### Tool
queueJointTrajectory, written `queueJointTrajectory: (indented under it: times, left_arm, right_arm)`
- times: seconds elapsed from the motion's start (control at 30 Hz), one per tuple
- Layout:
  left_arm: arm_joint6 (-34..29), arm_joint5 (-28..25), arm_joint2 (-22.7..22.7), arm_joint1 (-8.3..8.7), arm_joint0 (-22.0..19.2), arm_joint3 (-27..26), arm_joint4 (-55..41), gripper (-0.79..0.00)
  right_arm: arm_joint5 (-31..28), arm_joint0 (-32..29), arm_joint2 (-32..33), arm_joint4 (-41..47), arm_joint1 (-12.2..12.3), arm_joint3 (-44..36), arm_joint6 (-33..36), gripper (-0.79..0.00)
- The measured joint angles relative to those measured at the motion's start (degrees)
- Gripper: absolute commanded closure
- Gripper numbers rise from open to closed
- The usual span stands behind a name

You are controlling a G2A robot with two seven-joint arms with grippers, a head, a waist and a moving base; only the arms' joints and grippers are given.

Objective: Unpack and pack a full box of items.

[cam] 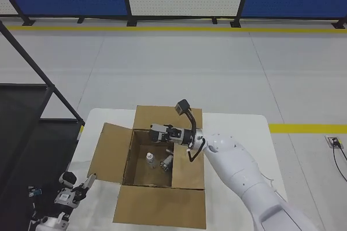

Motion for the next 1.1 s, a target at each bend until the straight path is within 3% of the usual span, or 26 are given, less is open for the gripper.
queueJointTrajectory:
  times: [0.43, 1.1]
  left_arm:
    - [-2.6, -0.5, 1.2, -0.11, -1.5, 7.0, 0.7, -0.785]
    - [-5.1, -1.0, 2.3, -0.18, -4.3, 10.2, 0.8, -0.785]
  right_arm:
    - [2.0, -3.6, 4.2, -0.3, 3.6, -4.0, 2.0, -0.785]
    - [2.8, -4.8, 5.3, -0.6, 4.3, -5.8, 2.8, -0.785]
